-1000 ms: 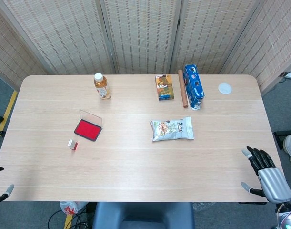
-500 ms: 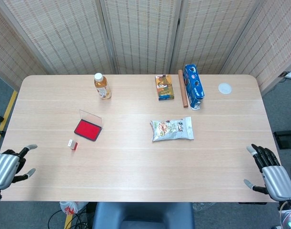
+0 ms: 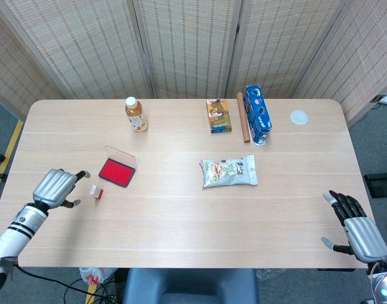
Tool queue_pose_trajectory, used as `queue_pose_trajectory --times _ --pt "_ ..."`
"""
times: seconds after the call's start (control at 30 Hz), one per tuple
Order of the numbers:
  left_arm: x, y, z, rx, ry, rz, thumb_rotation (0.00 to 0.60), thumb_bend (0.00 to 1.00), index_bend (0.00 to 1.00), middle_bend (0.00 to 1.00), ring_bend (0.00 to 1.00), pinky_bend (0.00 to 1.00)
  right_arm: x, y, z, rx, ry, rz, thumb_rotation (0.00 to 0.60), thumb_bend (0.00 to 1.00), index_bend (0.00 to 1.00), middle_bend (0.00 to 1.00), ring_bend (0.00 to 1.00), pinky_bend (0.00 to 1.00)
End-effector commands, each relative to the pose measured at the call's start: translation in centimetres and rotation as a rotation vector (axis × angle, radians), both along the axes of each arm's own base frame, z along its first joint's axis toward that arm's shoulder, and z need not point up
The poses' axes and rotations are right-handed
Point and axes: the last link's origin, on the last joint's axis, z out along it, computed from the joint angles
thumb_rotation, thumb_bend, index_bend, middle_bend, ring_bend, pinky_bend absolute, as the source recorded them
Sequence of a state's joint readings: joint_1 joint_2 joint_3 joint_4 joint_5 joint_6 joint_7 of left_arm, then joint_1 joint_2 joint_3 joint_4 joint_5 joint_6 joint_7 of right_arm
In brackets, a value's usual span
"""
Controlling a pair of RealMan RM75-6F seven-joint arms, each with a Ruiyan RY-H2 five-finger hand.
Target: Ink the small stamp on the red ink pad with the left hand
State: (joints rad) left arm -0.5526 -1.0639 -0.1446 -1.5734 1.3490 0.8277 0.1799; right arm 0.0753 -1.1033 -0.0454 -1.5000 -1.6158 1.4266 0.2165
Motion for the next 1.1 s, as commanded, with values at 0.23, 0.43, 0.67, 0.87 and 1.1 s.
queue_pose_trajectory --times 0.23,0.43,0.67,0.87,1.1 --pt "-1.3 2.5 -3.6 -0.087 0.000 0.068 0.600 0.23 0.32 0.96 0.74 0.53 -0.1 -0.1 0.0 0.006 -0.003 0.000 0.600 0.18 0.00 0.00 0.00 0.00" --pt "-2.0 3.1 -4.3 -0.097 0.035 0.063 0.600 0.23 0.33 0.96 0.73 0.53 0.0 0.0 0.0 0.001 -0.005 0.003 0.600 0.18 0.00 0.00 0.00 0.00" --pt "-2.9 3.8 -5.1 -0.115 0.028 0.102 0.600 0.26 0.36 0.96 0.73 0.53 -0.1 -0.1 0.1 -0.003 -0.005 -0.003 0.600 0.18 0.00 0.00 0.00 0.00" --pt "-3.5 4.3 -5.7 -0.119 0.026 0.114 0.600 0.27 0.37 0.96 0.73 0.53 -0.2 -0.2 0.0 0.002 -0.008 -0.004 0.600 0.18 0.00 0.00 0.00 0.00" --pt "-3.8 4.7 -6.0 -0.136 0.046 0.115 0.600 0.27 0.38 0.96 0.73 0.53 -0.1 0.0 0.3 -0.014 -0.008 -0.002 0.600 0.18 0.00 0.00 0.00 0.00"
